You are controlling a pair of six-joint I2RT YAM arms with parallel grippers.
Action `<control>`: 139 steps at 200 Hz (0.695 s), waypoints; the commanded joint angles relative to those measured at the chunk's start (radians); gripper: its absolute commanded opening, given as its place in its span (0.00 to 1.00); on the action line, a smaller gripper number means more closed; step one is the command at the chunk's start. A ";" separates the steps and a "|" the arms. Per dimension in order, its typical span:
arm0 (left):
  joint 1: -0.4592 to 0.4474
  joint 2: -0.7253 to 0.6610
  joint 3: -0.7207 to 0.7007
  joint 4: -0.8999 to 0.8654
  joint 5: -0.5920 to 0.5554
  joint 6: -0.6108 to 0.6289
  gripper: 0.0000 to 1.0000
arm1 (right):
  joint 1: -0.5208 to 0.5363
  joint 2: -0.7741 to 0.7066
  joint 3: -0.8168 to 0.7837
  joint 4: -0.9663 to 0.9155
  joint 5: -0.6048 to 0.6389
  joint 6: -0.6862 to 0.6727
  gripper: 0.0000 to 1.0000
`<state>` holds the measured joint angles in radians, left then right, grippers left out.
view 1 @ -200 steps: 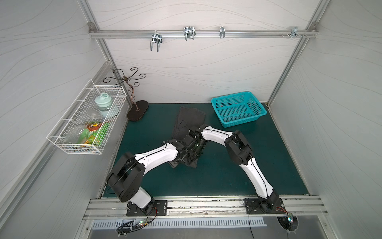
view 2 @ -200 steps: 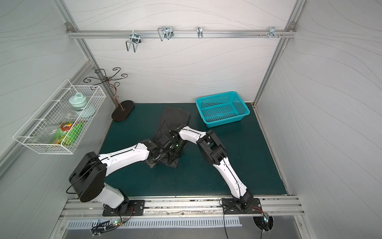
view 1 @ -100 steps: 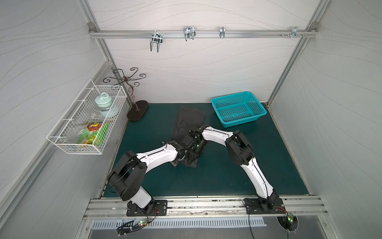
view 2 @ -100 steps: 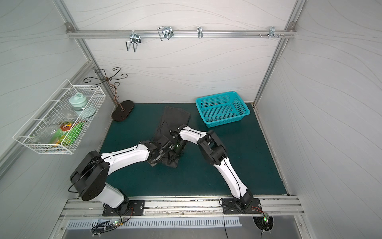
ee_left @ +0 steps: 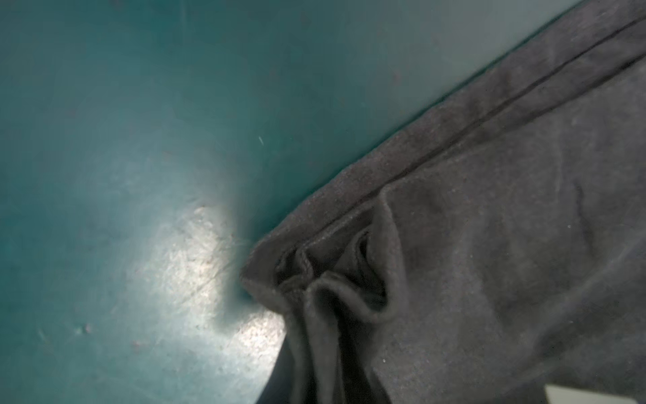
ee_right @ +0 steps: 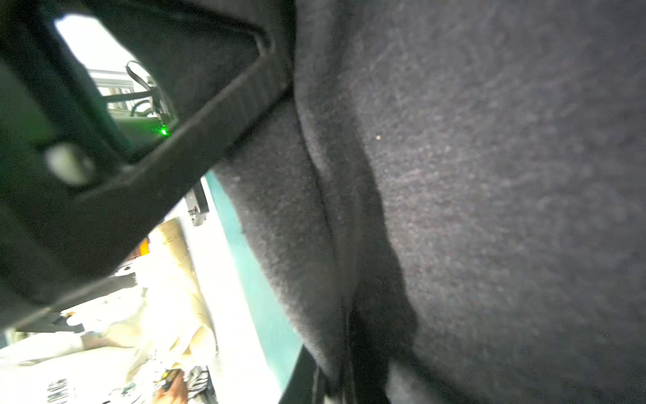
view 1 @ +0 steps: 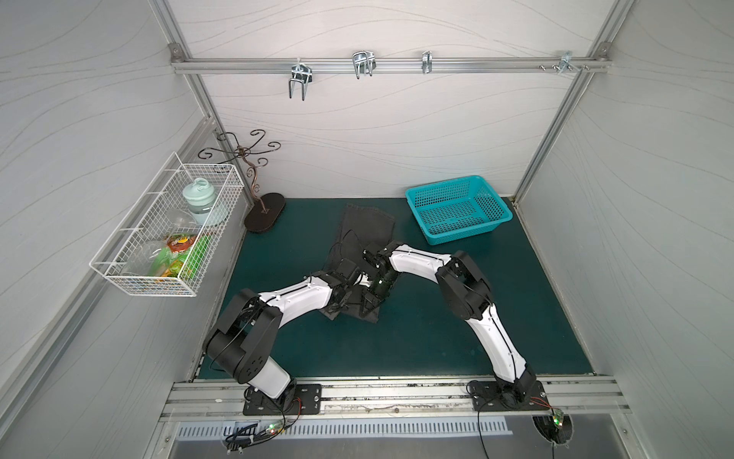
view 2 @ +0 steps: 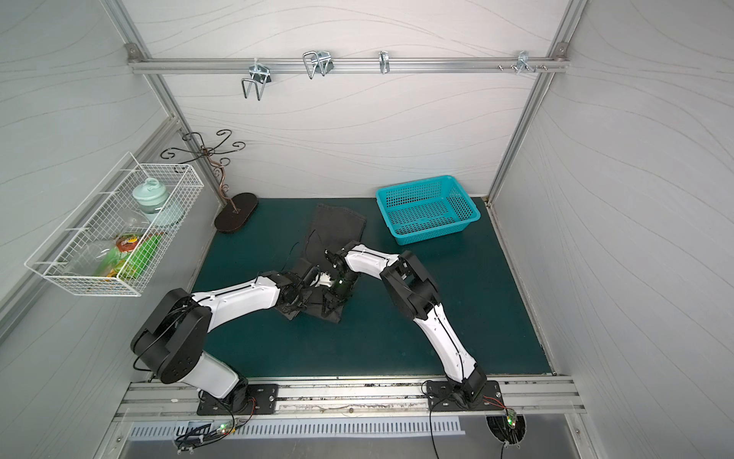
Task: Roll up the long pants
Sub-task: Roll the long pant at the center of the board.
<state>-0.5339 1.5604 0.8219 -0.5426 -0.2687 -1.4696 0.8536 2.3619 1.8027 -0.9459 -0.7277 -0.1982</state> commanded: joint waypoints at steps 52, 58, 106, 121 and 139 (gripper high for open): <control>0.104 0.097 0.054 -0.022 -0.045 0.101 0.00 | 0.016 -0.113 -0.110 -0.153 0.127 -0.033 0.44; 0.107 0.108 0.064 -0.022 -0.043 0.106 0.00 | 0.017 -0.122 -0.114 -0.154 0.133 -0.033 0.45; 0.135 0.163 0.103 -0.008 -0.019 0.127 0.00 | 0.016 -0.244 -0.206 -0.101 0.210 0.003 0.49; 0.145 0.176 0.107 0.001 -0.005 0.132 0.00 | 0.015 -0.292 -0.258 -0.054 0.243 0.024 0.50; 0.156 0.191 0.108 0.015 0.016 0.135 0.00 | 0.018 -0.347 -0.312 0.006 0.280 0.063 0.50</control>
<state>-0.4046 1.6806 0.9482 -0.5602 -0.2314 -1.3525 0.8646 2.1071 1.5425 -0.9695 -0.5224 -0.1955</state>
